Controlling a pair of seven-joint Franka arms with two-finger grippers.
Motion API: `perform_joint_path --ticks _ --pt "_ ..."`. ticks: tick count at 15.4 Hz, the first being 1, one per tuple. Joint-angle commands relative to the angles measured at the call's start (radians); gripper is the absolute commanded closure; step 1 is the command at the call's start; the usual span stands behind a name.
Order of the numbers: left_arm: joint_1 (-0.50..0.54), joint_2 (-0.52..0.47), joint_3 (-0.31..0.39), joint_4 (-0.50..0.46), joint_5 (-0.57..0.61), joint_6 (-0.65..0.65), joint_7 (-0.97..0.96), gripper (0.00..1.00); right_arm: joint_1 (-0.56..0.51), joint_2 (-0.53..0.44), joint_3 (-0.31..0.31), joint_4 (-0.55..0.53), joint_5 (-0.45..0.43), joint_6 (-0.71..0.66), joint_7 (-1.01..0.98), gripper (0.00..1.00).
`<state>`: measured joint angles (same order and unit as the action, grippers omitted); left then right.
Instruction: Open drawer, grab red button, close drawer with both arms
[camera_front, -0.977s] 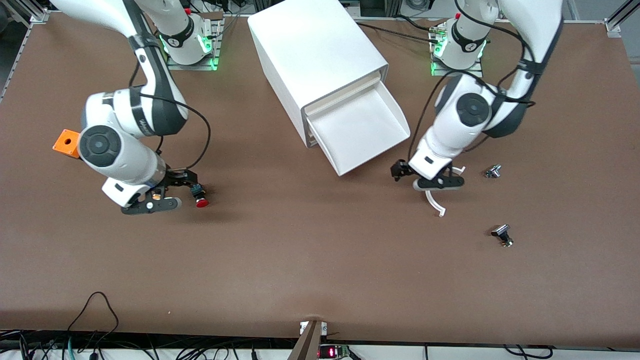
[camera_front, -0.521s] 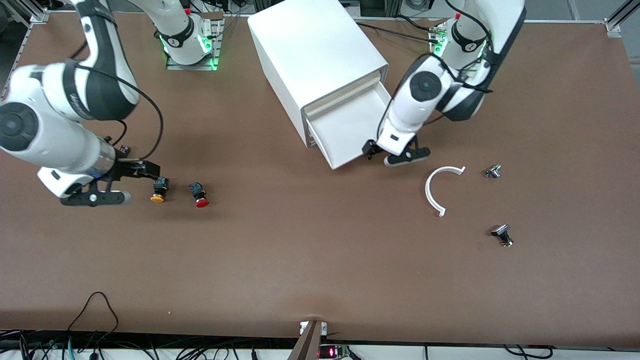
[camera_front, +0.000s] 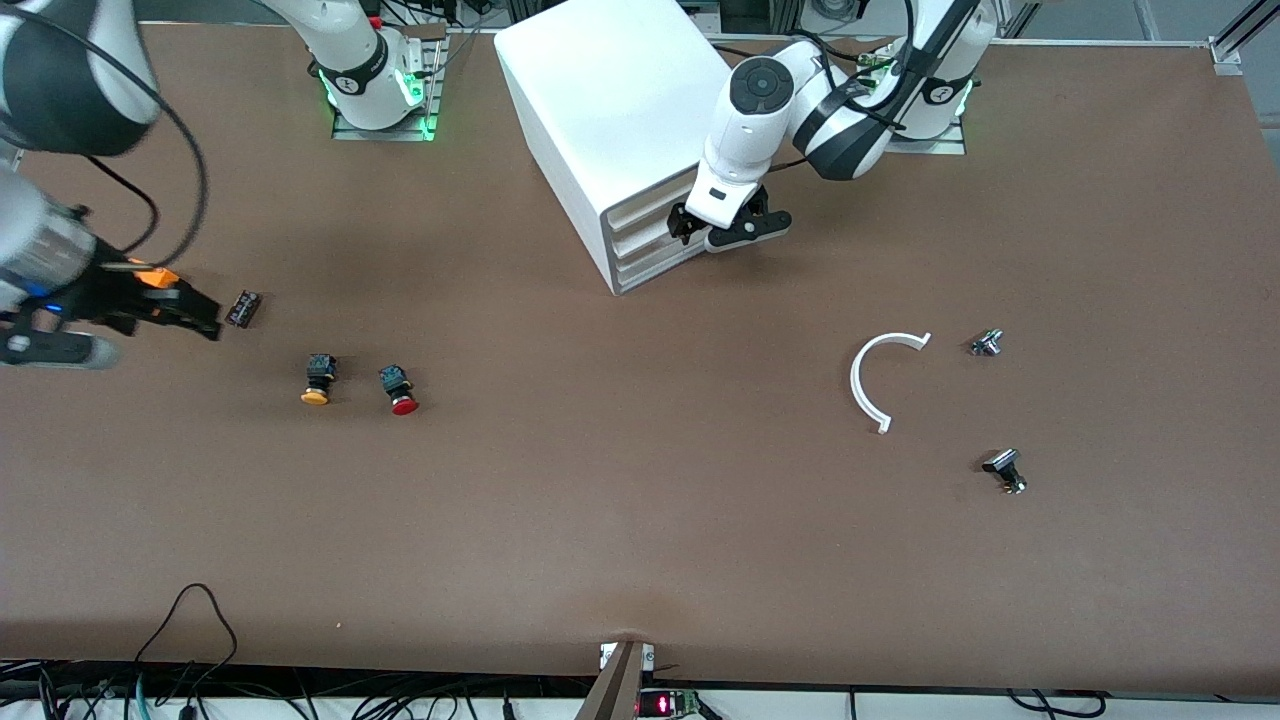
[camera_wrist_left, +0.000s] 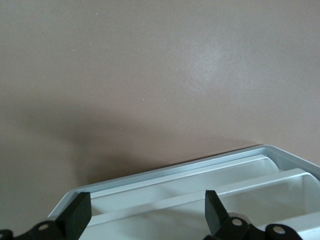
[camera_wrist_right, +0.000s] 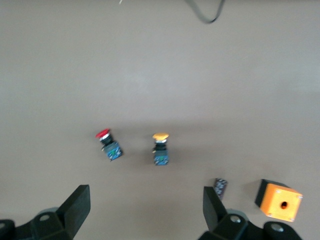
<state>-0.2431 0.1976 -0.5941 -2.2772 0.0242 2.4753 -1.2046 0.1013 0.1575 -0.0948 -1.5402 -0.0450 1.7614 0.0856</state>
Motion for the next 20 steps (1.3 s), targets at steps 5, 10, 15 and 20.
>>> perform_joint_path --ticks 5,10,15,20 --pt "0.034 -0.026 -0.012 -0.035 -0.013 0.002 0.006 0.00 -0.017 0.001 -0.120 0.140 0.040 -0.197 -0.007 0.00" --pt "0.113 -0.026 0.221 0.037 -0.015 0.010 0.461 0.00 -0.015 -0.056 -0.123 0.054 0.030 -0.186 -0.121 0.00" --pt "0.177 -0.084 0.347 0.203 -0.015 -0.163 0.745 0.00 -0.005 -0.147 -0.108 -0.073 0.022 -0.145 -0.112 0.00" --pt "0.186 -0.155 0.468 0.459 -0.038 -0.576 1.029 0.00 -0.005 -0.180 -0.106 -0.117 0.020 -0.143 -0.118 0.00"
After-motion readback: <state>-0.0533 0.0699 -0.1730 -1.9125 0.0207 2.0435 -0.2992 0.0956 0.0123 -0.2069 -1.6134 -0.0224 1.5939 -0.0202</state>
